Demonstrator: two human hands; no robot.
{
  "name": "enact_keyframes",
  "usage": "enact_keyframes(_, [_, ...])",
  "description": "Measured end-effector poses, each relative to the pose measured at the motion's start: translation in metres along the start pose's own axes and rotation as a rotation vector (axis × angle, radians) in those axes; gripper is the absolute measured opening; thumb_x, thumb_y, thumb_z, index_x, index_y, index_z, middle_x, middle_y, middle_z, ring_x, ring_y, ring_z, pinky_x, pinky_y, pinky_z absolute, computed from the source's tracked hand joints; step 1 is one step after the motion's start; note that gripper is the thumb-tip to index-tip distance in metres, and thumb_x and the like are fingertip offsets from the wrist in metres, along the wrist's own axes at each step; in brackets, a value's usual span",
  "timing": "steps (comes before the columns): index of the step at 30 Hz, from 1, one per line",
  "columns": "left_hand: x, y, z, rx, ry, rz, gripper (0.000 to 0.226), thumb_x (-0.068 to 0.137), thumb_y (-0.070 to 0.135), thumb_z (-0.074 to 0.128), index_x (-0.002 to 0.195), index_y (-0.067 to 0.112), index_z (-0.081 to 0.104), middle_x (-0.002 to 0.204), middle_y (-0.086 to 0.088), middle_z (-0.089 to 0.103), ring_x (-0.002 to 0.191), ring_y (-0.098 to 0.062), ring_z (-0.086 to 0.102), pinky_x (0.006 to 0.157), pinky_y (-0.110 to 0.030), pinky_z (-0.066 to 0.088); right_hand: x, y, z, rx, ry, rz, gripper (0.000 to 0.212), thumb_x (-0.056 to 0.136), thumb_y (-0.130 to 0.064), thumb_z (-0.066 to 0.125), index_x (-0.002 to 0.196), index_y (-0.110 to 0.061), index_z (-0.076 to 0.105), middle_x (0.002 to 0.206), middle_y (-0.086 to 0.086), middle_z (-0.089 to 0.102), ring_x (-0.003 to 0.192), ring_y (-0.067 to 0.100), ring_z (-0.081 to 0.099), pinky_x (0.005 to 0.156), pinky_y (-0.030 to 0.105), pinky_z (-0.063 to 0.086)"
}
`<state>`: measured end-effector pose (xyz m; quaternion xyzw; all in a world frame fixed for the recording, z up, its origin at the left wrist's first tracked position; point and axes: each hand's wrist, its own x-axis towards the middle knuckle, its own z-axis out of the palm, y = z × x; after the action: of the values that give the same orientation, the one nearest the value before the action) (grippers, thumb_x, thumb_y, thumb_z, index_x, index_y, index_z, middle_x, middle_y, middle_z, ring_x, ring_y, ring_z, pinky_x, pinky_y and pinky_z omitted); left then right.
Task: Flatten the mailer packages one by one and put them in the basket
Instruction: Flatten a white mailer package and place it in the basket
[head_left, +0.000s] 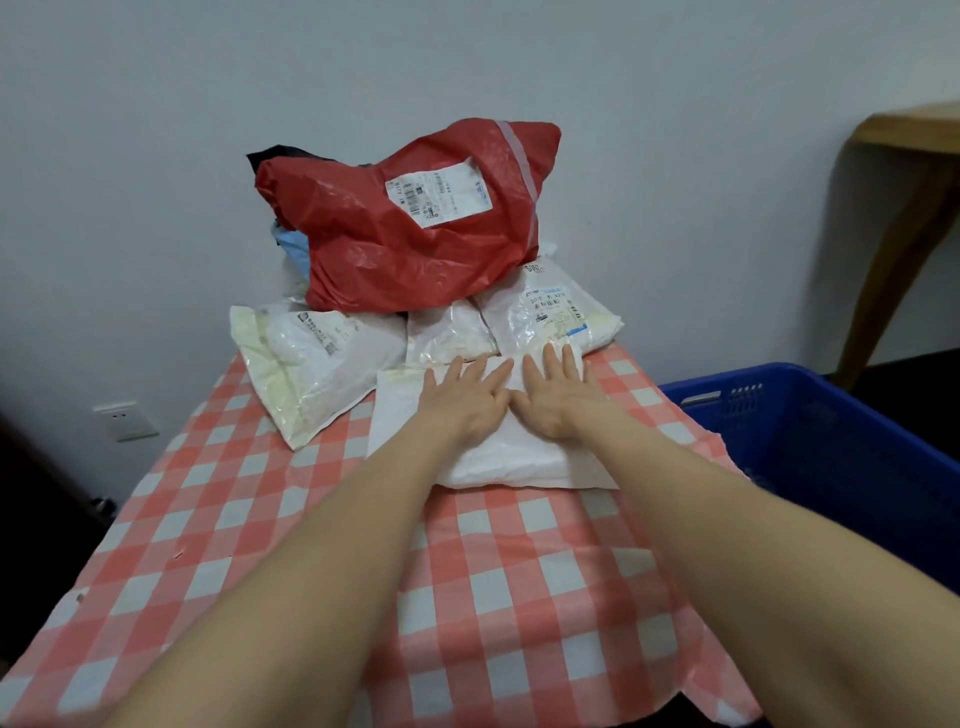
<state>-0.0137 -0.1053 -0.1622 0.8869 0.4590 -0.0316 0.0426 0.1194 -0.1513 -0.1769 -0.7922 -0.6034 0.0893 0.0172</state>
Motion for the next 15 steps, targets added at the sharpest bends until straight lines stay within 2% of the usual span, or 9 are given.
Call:
enact_keyframes(4, [0.004,-0.0029,0.0086,0.032,-0.054,-0.021,0.05,0.1,0.047,0.011,0.149,0.043,-0.001,0.161,0.004,-0.007,0.148,-0.023,-0.007,0.117,-0.054,-0.003,0.0033,0.0015,0.0079,0.015,-0.036,0.009,0.07,0.098,-0.059,0.014,0.154,-0.022,-0.006,0.159,0.009,-0.018,0.146,0.029,-0.021,0.118,0.05,-0.007])
enact_keyframes(15, [0.0048,-0.0027,0.012,0.033,-0.053,-0.028,0.051,0.1,0.048,0.01,0.15,0.043,-0.001,0.161,0.003,-0.007,0.148,-0.024,-0.005,0.117,-0.054,-0.003,0.0066,0.0015,0.007,0.04,-0.05,0.025,0.068,0.098,-0.058,0.015,0.154,-0.024,-0.002,0.161,0.008,-0.01,0.147,0.028,-0.016,0.118,0.051,-0.004])
